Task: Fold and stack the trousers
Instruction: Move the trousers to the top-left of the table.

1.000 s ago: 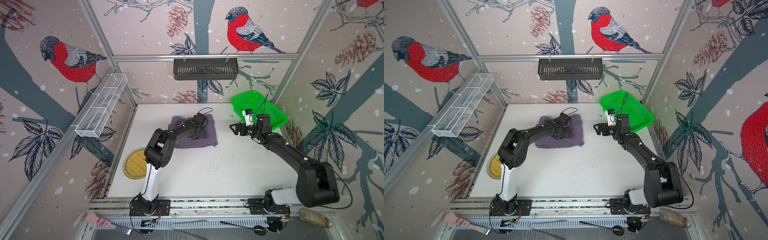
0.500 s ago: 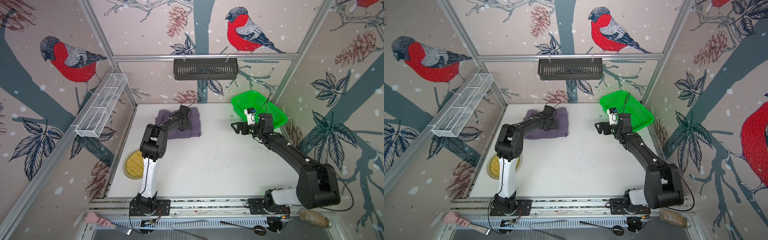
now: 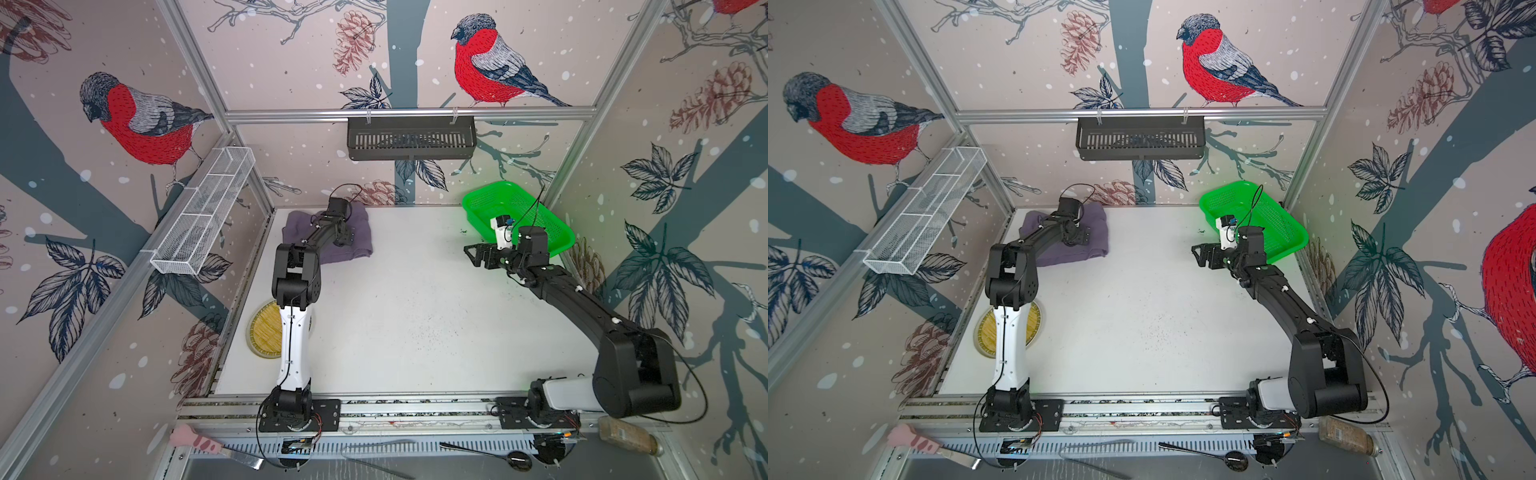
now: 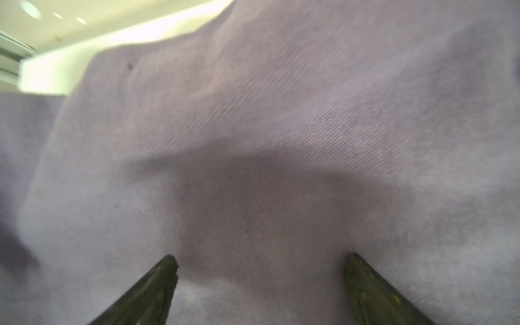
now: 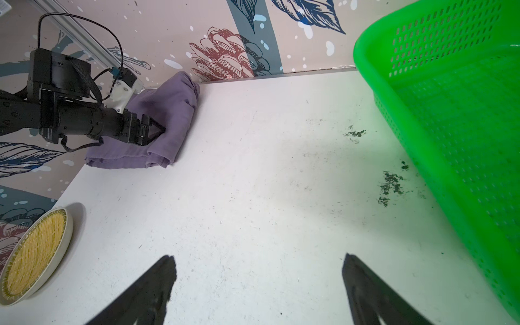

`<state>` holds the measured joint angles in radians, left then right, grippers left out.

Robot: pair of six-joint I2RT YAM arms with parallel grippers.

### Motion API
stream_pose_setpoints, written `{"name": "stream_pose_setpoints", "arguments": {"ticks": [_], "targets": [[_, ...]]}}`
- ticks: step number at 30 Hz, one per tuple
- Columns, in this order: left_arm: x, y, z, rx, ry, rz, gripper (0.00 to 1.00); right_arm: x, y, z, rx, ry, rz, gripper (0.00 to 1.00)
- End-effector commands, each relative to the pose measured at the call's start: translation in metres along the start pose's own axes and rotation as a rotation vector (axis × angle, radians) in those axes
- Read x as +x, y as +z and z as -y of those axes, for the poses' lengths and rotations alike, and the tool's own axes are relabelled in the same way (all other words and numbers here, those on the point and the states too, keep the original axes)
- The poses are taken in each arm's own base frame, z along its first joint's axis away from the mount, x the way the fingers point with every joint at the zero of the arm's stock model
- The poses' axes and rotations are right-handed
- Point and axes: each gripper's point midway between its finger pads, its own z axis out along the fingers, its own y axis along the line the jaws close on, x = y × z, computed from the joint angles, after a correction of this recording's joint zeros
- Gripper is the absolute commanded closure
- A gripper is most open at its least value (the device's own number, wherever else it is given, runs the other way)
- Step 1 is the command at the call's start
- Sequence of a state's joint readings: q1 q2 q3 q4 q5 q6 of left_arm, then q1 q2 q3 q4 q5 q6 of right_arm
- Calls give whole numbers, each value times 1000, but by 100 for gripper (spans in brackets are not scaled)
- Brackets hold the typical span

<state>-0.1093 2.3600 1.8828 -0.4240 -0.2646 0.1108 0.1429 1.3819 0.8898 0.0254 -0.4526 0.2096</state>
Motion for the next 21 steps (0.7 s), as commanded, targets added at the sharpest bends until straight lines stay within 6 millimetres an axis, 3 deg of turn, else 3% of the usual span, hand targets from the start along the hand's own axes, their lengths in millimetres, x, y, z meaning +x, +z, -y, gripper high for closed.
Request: {"name": "stream_pose_setpoints", "arguments": {"ticks": [1, 6, 13, 16, 21], "targets": [[25, 13, -21, -85, 168, -109, 7, -1, -1, 0, 0, -5, 2, 6], [18, 13, -41, -103, 171, -104, 7, -2, -1, 3, 11, -8, 0, 5], [-10, -56, -37, 6, -23, -15, 6, -2, 0, 3, 0, -4, 1, 5], [-1, -75, -37, 24, -153, -20, 7, -1, 1, 2, -5, -5, 1, 5], [39, -76, -57, 11, -397, -69, 11, -2, 1, 0, -17, -9, 0, 6]]}}
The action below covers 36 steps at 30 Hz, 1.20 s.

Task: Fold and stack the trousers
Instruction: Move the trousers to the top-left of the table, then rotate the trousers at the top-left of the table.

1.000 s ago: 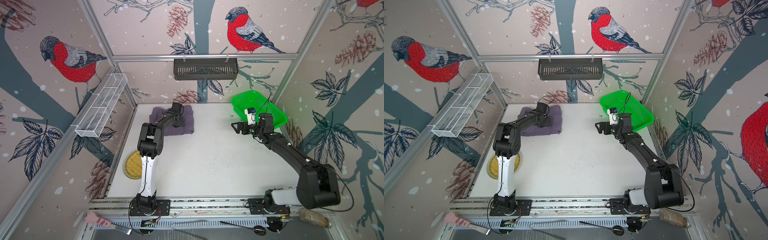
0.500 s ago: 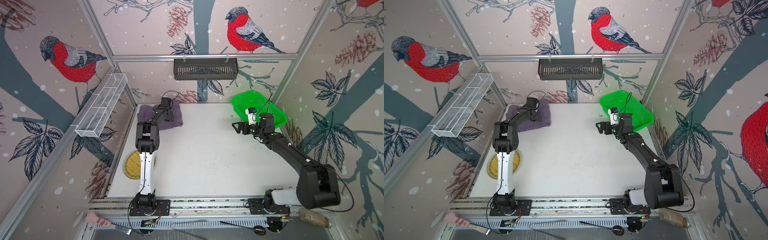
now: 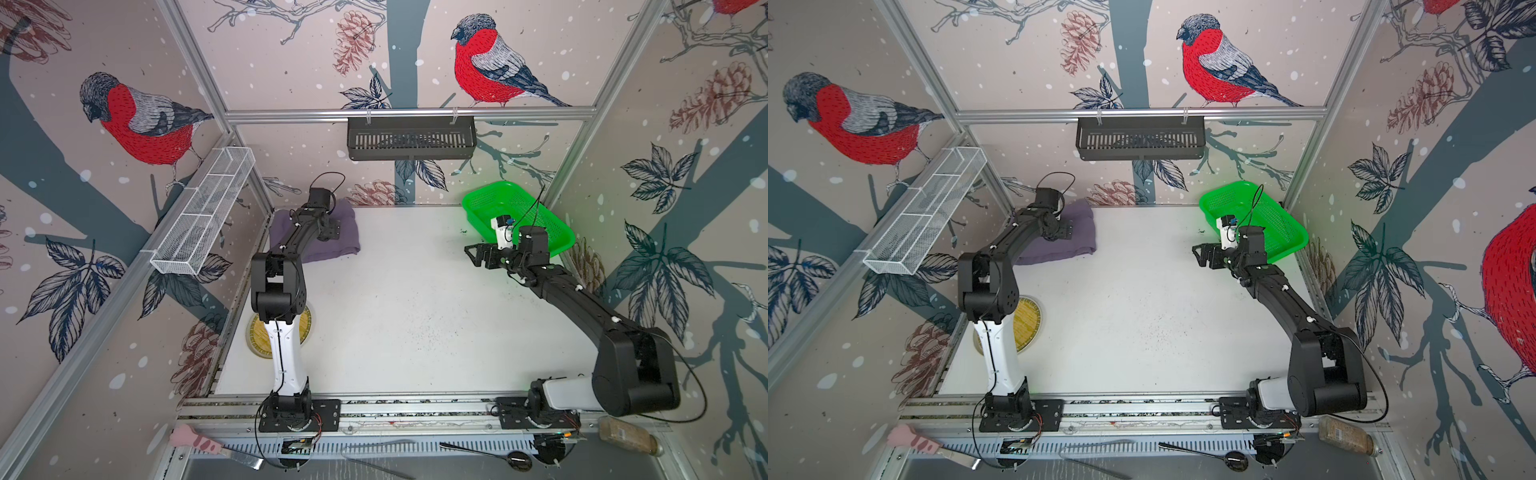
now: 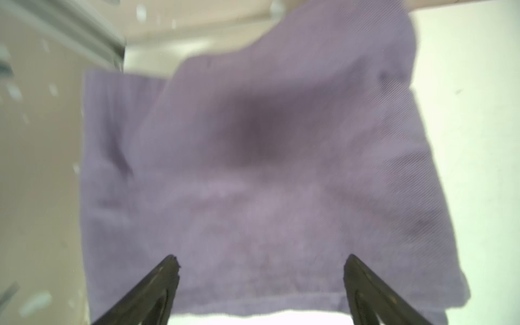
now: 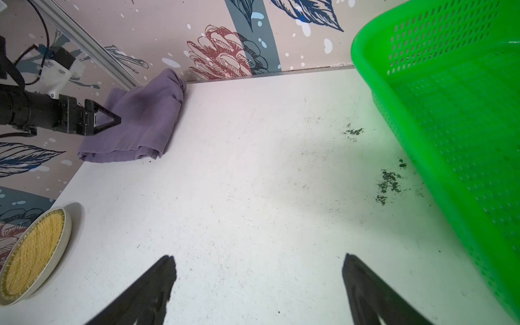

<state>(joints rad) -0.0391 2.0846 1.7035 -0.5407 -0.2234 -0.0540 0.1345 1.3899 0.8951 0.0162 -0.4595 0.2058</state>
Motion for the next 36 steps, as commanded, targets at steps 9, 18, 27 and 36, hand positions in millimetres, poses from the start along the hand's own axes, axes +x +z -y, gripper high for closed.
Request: {"name": "stream_pose_setpoints", "arguments": {"ticks": [9, 18, 27, 36], "targets": [[48, 23, -25, 27, -242, -58, 14, -1, 4, -3, -27, -8, 4, 5], [35, 60, -51, 6, -236, -47, 16, 2, 3, -1, -17, -6, -1, 5], [10, 79, -70, -44, -175, -19, 16, 3, 2, 0, -9, -5, -5, 5], [-5, 90, -89, -84, -130, -8, 16, 0, 0, 2, 10, -9, 4, 5]]}}
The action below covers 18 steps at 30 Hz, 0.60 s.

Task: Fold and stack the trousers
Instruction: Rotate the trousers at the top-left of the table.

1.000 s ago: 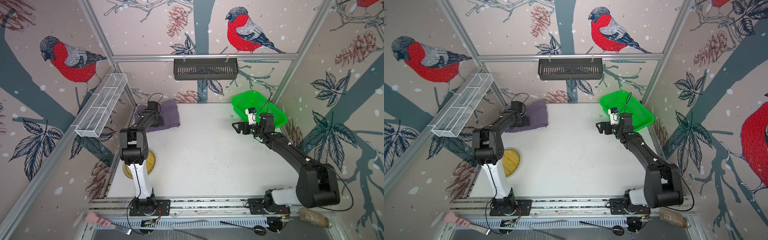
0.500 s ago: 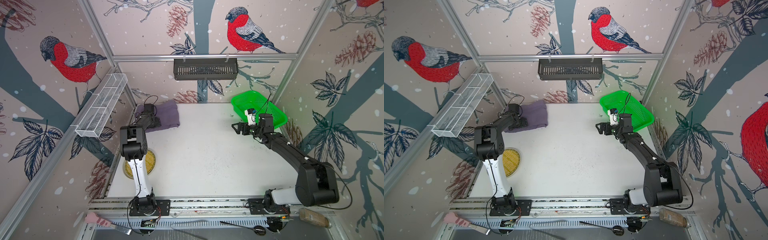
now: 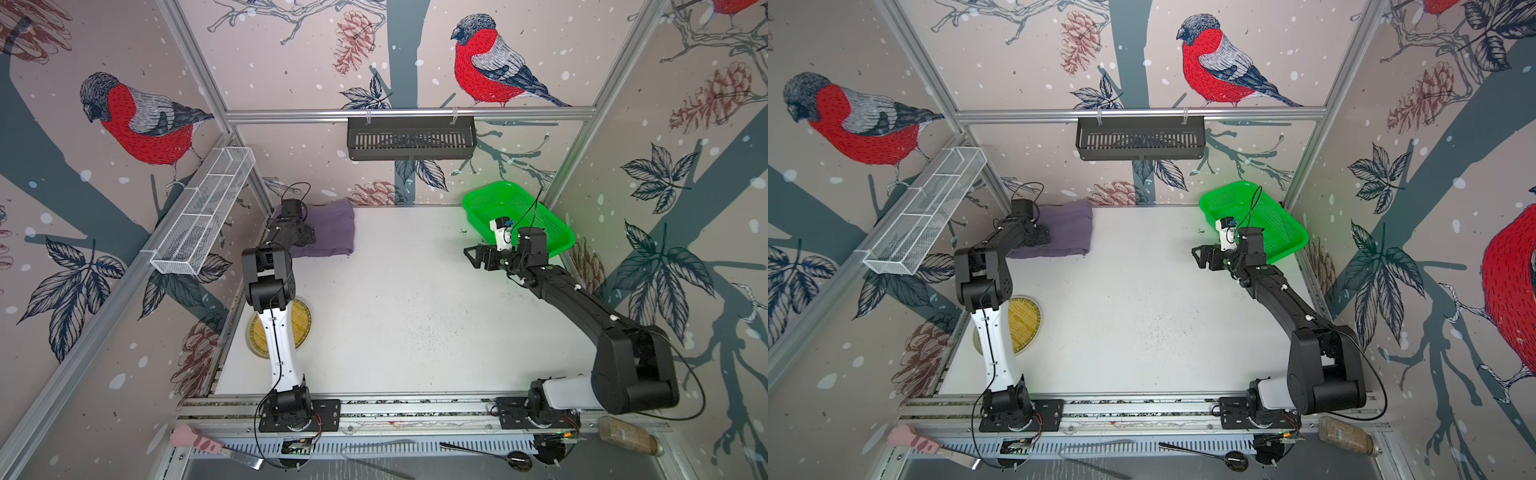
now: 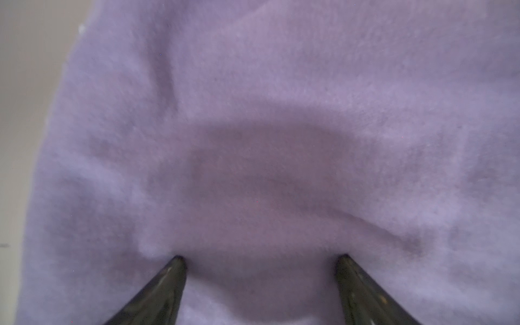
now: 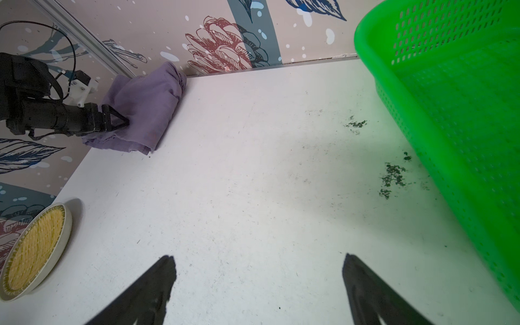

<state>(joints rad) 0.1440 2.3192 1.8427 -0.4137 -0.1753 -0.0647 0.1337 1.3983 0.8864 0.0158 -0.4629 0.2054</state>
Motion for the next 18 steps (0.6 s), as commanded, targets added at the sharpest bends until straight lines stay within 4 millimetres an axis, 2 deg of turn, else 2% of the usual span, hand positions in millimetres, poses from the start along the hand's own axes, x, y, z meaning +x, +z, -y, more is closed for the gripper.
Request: {"name": "stream_pose_setpoints", "arguments": {"ticks": [1, 5, 7, 10, 13, 18], "targets": [[0, 4, -11, -32, 35, -13, 15, -7, -3, 1, 11, -17, 21, 5], [-6, -8, -4, 29, 15, -8, 15, -11, -7, 2, 16, -20, 37, 5], [-10, -22, 1, 76, 3, 13, 13, -15, -10, 4, 17, -16, 51, 5], [-13, -56, 8, 147, -19, 67, 10, -23, -15, 12, 34, -11, 90, 4], [-8, -95, 18, 252, -50, 142, 7, -25, -21, 26, 84, -1, 125, 4], [25, -140, 31, 340, -71, 248, 3, -26, -44, 51, 228, -8, 236, 0]]}}
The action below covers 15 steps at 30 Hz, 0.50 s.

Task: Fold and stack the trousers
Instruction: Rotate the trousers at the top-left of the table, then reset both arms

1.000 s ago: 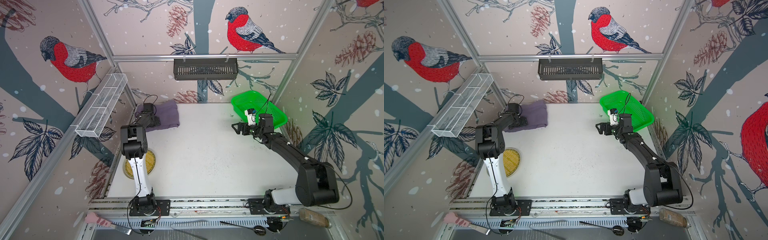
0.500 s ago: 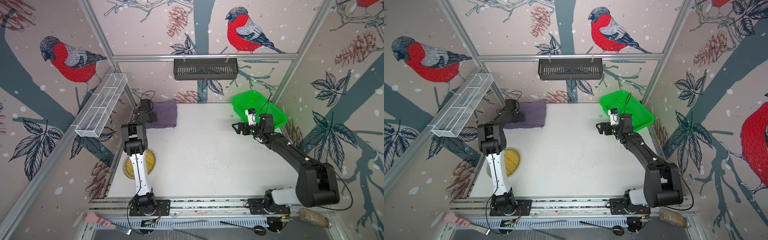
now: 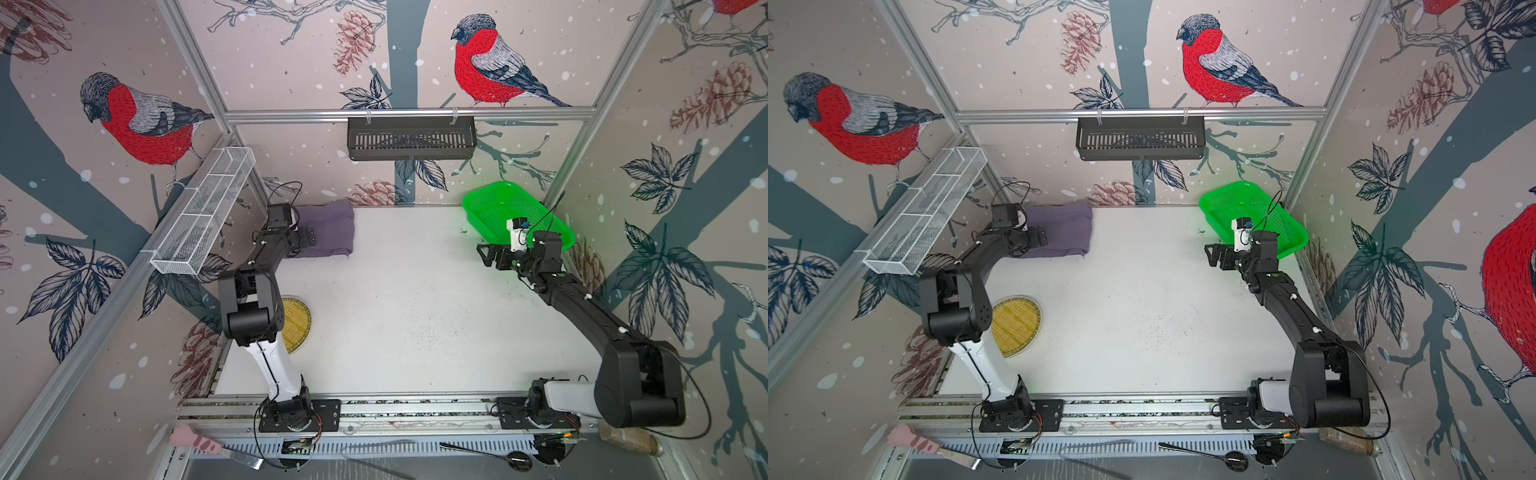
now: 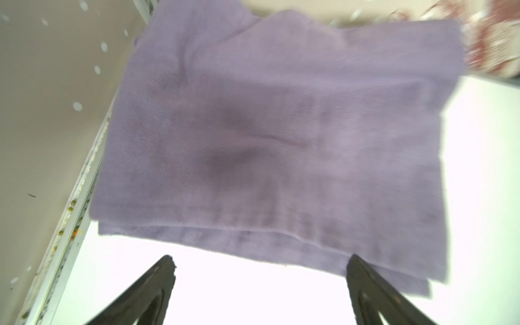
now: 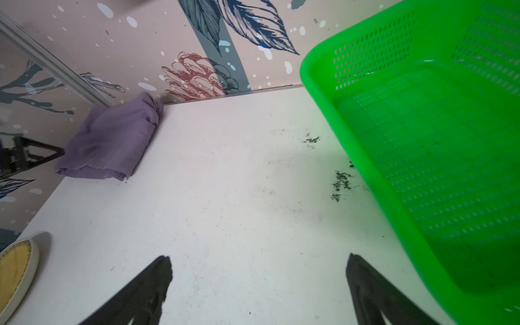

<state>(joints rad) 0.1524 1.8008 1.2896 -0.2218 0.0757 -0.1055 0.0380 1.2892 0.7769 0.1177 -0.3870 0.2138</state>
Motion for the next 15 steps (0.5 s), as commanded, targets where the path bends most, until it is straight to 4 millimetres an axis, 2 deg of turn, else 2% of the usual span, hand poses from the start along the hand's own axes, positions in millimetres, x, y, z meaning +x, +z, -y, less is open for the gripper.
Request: {"name": "stream_pose_setpoints", "arguments": {"ticks": [1, 5, 8, 12, 15], "targets": [[-5, -23, 23, 81, 3, 142, 3, -17, -13, 21, 136, -24, 134, 0], [14, -48, 35, 64, 41, 232, 2, -9, -25, 56, 333, -44, 197, 0], [32, -63, 30, 27, 37, 309, 2, 0, -39, 80, 470, -62, 277, 0], [59, -75, 29, 55, 68, 431, 2, 12, -55, 91, 531, -112, 364, 0], [69, -78, 31, 79, 111, 505, 2, 32, -56, 99, 542, -132, 374, 0]]}}
